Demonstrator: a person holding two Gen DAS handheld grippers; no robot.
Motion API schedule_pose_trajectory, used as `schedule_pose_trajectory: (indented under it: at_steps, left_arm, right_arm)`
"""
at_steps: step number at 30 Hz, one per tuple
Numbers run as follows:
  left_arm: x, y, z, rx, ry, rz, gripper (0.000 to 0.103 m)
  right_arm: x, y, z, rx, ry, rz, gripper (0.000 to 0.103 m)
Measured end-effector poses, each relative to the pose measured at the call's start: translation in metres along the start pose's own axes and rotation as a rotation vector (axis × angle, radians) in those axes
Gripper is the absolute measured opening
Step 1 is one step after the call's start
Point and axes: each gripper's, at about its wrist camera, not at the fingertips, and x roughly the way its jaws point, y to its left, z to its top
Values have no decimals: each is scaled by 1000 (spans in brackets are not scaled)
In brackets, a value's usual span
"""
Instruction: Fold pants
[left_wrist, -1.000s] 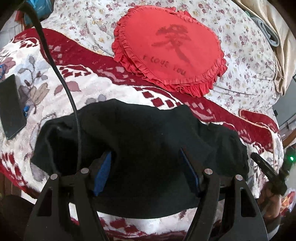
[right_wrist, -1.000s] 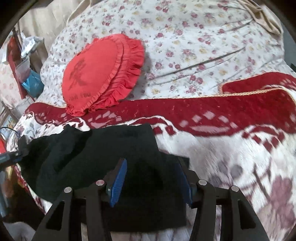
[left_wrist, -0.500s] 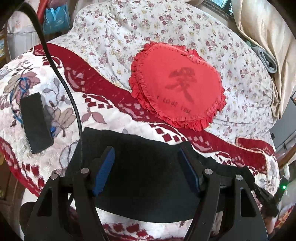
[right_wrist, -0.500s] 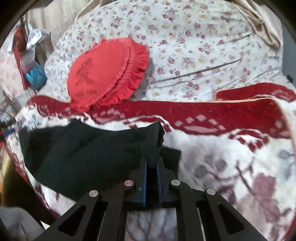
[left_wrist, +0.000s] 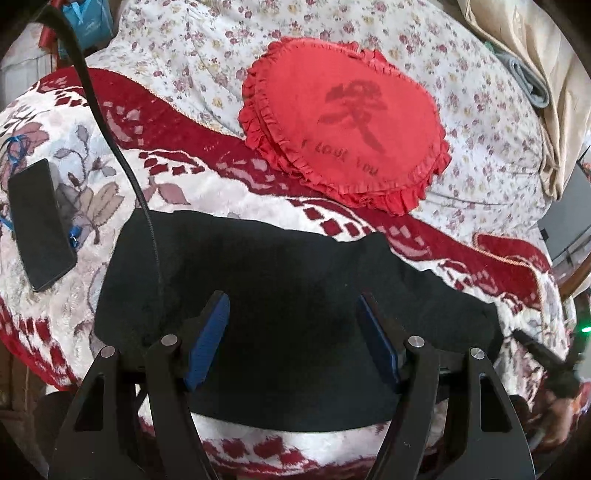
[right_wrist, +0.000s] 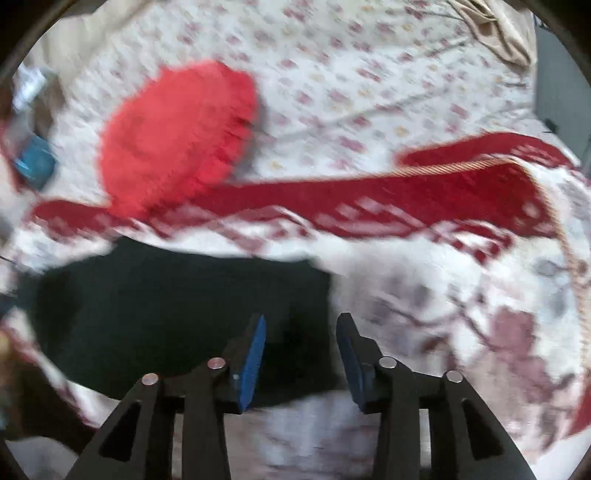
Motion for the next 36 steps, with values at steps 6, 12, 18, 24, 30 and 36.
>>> schedule_pose_trajectory:
  at_steps: [6,12,18,24,30,36]
  left_arm:
    - [28,0,-3,6,8,55,70]
    - [52,4,-2,17,21,118,70]
    - [69,4,0,38,24,156,70]
    - [73,2,0,62,19,173,70]
    - [61,-1,-5,47,-2,166,70]
    - [38,-13,-17,62,-43,170,70]
  right_arm:
    - [31,94,7,-146,-18,290,41]
    - [83,163,16,-213,30,410,41]
    - [144,172,28,-246,84,264,41]
    - [151,155,37,-163,83,253,41]
    - [100,155,13,-185,9,264,42]
    - [87,156,-19,-186,31,253,42]
